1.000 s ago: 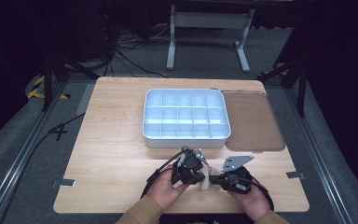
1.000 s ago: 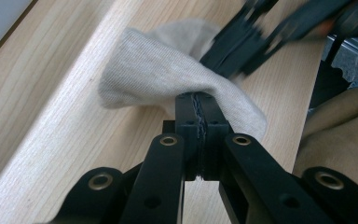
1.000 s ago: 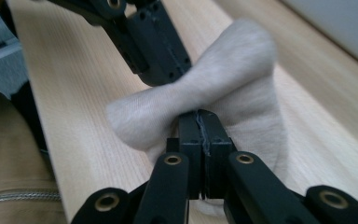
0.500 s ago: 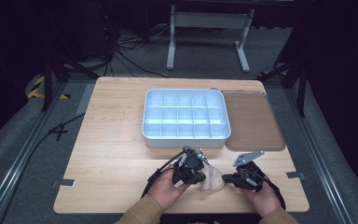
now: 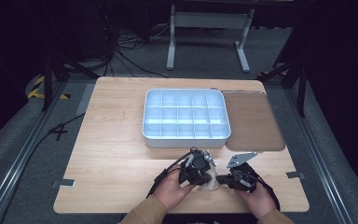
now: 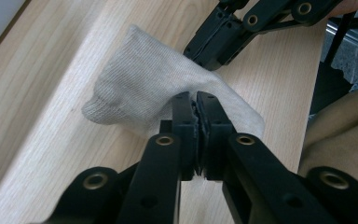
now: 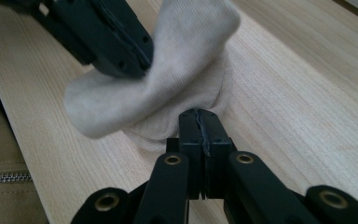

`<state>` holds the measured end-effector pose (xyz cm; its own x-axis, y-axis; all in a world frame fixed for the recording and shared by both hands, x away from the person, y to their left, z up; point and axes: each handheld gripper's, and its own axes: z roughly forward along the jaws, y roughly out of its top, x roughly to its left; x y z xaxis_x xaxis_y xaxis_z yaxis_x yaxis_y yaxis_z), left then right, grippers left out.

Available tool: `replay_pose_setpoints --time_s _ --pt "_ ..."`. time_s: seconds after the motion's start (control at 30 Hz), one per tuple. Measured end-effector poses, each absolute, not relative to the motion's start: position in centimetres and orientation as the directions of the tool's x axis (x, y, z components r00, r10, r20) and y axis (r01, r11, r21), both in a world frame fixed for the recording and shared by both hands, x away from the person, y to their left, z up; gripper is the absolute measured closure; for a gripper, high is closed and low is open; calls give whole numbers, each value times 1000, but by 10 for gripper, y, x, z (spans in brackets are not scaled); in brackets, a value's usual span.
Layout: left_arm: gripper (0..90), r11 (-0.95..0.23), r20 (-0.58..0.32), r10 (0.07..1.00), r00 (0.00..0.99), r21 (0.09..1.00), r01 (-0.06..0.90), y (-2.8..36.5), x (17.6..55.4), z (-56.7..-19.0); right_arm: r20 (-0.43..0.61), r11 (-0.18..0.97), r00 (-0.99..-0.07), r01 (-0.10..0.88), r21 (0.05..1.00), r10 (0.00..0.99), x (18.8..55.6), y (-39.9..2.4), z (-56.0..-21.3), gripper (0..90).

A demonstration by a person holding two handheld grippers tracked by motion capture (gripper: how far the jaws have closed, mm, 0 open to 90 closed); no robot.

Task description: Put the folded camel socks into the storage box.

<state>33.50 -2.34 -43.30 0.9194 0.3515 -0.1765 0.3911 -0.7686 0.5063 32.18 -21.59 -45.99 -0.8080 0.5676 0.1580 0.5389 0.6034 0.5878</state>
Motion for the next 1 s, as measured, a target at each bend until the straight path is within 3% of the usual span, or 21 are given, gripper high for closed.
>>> replay_pose_setpoints --time_s 0.23,0.5,0.7,1.0 --pt "765 -772 -196 333 922 505 387 -27 337 -439 156 605 -808 538 587 568 322 -216 -461 885" --pt "633 -773 -167 341 925 510 377 -28 331 -439 168 557 -789 551 622 591 321 -227 -450 779" --pt "628 -775 -162 335 928 513 369 -27 332 -439 207 509 -776 564 651 595 320 -223 -443 617" --pt "616 -777 -159 335 929 511 368 -26 331 -439 213 501 -769 572 649 602 323 -216 -445 567"
